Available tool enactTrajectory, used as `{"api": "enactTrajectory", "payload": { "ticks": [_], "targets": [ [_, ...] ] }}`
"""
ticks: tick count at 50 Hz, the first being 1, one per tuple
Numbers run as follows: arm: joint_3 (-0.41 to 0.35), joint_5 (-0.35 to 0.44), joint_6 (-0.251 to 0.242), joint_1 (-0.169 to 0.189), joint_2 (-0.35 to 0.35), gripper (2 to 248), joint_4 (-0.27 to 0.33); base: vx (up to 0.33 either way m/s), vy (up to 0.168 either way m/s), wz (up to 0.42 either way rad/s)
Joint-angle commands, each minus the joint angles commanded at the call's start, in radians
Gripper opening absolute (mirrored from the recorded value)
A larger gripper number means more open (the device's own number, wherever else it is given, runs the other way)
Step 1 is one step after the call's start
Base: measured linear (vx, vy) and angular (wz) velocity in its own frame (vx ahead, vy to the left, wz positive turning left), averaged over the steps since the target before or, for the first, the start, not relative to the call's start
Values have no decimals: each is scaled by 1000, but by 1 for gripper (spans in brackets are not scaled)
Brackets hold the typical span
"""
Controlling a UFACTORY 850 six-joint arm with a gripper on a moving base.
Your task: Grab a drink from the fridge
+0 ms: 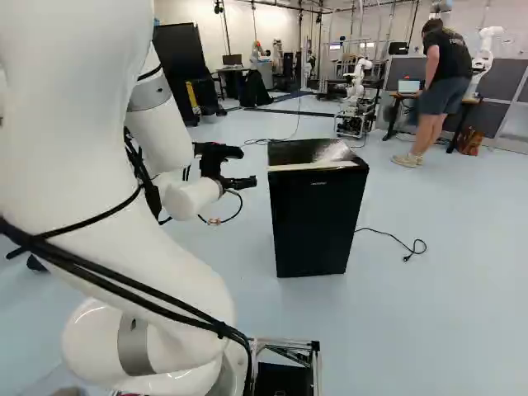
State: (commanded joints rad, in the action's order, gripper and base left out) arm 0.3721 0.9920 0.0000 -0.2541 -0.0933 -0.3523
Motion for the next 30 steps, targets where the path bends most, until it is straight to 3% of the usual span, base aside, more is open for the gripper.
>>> {"api": "enactTrajectory", "payload": {
  "ticks": [16,30],
  "targets": [
    [18,58,0,-51,-59,247,-97,0,0,0],
    [28,115,0,-70,-105,247,-196,0,0,0]
  ]
}}
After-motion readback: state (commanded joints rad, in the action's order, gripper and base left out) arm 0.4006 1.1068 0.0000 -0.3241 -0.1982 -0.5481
